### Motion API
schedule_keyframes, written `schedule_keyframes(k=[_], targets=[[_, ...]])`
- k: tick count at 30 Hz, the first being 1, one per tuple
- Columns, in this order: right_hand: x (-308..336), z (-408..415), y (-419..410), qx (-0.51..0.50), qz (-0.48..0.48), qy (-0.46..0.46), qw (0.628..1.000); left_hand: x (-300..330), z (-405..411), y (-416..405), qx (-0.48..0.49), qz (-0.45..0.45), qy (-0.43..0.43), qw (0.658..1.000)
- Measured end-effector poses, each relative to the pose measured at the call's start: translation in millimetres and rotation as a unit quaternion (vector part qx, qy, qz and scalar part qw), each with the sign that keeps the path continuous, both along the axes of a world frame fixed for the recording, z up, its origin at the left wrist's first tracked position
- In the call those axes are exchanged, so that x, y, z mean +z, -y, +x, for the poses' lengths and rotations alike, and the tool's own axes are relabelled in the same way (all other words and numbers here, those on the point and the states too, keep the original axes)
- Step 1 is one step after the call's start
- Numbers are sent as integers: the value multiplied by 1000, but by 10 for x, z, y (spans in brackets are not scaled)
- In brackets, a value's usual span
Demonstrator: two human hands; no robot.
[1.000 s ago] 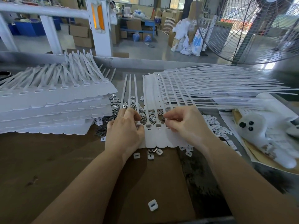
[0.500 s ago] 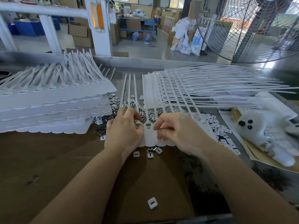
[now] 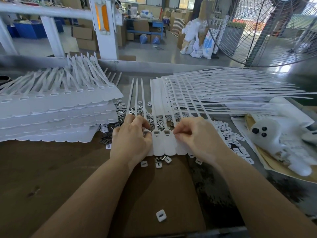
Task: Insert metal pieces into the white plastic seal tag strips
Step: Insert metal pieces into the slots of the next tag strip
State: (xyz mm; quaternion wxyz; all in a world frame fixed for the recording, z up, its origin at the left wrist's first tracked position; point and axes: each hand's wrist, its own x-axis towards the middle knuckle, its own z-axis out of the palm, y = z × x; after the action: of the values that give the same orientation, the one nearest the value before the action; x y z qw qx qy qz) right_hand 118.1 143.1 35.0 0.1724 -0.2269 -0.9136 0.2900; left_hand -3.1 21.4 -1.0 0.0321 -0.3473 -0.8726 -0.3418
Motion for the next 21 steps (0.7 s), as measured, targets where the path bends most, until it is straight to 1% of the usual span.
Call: schedule_keyframes(k=[3,8,10,14,15,16,18,21], targets=[[-2,3,-23,-17,12,1,1000,1,-1,-6,-1,-7,2,1000],[5,-3,-38,-24,-49,-13,998,13,23,-1,-3,-10,-9,1000],[7,-8,-33,-26,-79,-20,996,27,47,10,-2,-8,-29,1000],[5,-21,-28,-19,-121,-36,992,121,100,-13,-16,-17,-106,994],[7,-25,-27,-14,-131,-43,990,155,120,-28,-32,-4,-102,994],[6,-29,-25,-6,-140,-50,989,194,140,-46,-53,17,-75,996],[3,-32,-24,10,-156,-63,986,250,173,-79,-98,59,6,993],[-4,-32,-30,22,-173,-87,981,299,167,-118,-135,71,88,984]])
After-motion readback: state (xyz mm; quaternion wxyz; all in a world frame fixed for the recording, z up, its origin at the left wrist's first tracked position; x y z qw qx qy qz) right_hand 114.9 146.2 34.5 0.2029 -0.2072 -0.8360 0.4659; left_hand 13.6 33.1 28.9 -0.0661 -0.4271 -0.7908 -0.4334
